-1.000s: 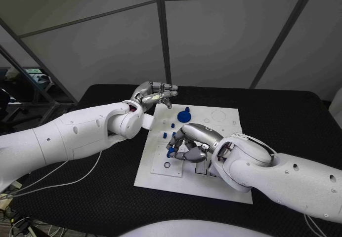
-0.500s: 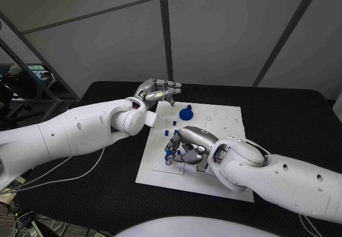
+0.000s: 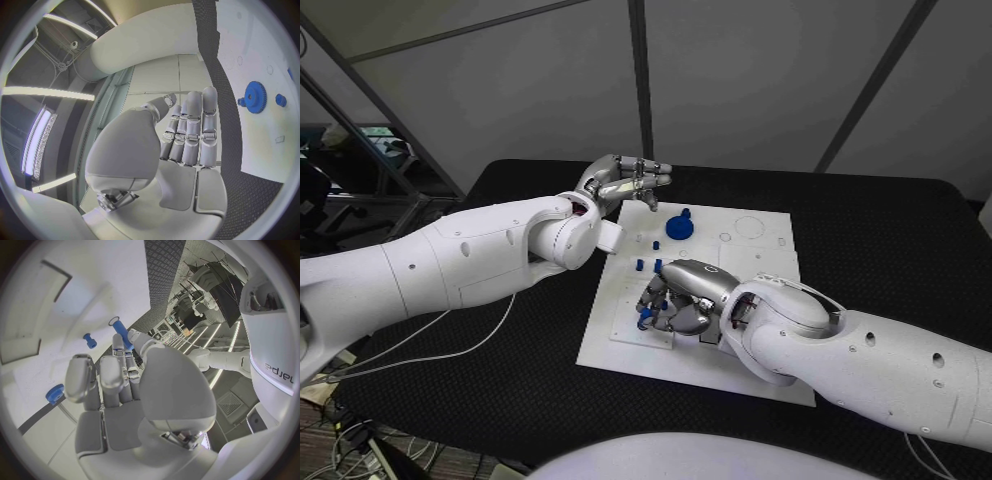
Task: Assemble the parts on the task board
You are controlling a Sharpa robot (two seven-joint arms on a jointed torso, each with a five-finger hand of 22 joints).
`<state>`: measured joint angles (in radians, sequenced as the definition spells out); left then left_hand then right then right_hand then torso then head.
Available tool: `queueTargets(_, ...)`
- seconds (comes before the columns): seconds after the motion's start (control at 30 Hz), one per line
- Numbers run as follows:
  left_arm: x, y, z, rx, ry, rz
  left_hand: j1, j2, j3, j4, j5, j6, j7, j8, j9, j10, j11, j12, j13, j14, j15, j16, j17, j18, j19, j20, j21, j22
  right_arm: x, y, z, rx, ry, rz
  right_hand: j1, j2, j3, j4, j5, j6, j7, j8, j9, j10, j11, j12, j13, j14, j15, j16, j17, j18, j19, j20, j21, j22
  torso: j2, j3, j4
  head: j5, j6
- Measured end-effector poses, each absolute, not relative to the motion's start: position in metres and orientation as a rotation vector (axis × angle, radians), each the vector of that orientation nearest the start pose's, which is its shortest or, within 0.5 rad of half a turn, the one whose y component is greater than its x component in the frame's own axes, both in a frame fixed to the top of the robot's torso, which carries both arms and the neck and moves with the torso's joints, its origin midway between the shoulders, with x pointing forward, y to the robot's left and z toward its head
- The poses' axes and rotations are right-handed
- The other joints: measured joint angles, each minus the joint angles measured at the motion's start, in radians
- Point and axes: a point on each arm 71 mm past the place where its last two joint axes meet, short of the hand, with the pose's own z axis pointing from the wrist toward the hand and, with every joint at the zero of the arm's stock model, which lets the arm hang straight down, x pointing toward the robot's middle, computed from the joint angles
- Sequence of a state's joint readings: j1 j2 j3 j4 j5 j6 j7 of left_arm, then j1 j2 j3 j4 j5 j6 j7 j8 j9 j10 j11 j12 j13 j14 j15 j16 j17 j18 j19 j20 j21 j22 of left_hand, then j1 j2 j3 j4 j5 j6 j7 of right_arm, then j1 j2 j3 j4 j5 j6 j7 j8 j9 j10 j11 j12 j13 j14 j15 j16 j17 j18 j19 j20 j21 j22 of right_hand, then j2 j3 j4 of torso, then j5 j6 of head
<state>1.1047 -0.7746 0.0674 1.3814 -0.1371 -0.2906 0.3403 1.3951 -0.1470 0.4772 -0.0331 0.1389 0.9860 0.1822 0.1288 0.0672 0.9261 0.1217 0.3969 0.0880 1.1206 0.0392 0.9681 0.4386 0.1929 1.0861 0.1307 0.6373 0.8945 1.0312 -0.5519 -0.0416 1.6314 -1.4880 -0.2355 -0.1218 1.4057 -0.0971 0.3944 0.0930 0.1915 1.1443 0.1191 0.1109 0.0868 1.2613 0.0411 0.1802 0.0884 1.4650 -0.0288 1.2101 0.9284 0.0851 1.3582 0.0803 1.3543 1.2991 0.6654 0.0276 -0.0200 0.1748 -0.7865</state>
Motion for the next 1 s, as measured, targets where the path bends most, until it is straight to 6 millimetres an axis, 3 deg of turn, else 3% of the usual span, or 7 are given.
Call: queueTargets(1.0,0.5109,0.2157,-0.1991,-1.083,1.430,-1.473,0.004,0.004,0.000,0.000,0.000,0.000,0.000,0.000,0.000,-0.004,0.004,0.005,0.000,-0.004,-0.004,0.000,-0.001,0.000,0.000,0.000,0.000,0.000,0.3927,-0.0181,-0.2445,-0.419,1.819,1.027,0.004,-0.004,0.002,-0.002,0.004,0.002,0.002,0.002,0.000,0.000,0.000,0.000,0.001,0.000,0.000,0.000,0.000,0.000,0.000,0.000,0.000,0.000,0.000,-0.0007,-0.0004,0.006,-0.004)
